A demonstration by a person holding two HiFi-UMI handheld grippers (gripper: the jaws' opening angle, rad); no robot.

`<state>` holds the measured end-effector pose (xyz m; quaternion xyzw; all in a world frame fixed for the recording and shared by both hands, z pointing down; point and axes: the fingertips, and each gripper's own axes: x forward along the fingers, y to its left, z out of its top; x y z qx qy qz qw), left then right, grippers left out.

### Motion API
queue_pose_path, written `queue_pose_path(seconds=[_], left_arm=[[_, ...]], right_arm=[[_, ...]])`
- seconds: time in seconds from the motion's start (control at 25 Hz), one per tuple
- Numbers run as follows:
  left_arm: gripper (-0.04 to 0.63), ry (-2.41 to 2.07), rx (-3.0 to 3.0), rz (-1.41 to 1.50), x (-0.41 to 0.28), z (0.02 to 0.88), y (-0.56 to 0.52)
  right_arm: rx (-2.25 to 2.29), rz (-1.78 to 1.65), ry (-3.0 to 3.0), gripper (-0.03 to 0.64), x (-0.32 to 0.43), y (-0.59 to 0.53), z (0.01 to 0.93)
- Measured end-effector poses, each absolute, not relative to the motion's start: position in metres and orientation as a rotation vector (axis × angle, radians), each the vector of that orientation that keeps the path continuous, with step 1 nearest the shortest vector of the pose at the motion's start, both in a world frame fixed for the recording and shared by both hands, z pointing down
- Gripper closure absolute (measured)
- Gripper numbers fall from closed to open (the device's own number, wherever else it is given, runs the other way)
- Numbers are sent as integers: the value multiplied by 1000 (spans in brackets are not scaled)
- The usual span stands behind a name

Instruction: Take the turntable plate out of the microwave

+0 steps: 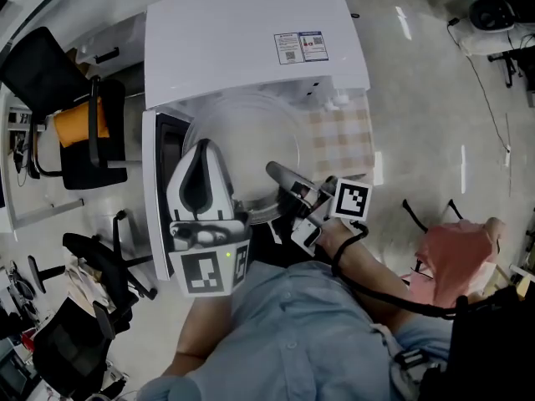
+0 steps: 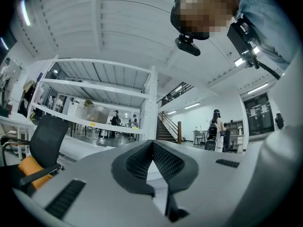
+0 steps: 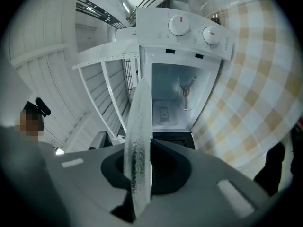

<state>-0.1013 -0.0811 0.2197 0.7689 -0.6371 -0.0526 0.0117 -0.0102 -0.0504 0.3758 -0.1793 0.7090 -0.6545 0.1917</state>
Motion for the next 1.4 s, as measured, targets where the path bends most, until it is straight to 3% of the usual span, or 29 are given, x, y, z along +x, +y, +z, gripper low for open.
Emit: queue_pose_path(seconds=[0.6, 1.4], left_arm=[[588, -2013, 2450, -208, -96, 185, -69], [588, -1938, 2508, -187, -103, 183, -112]], right_arm=[[-425, -1752, 2057, 591, -13, -51, 335], [-612, -1609, 1944, 591, -1, -143, 332]])
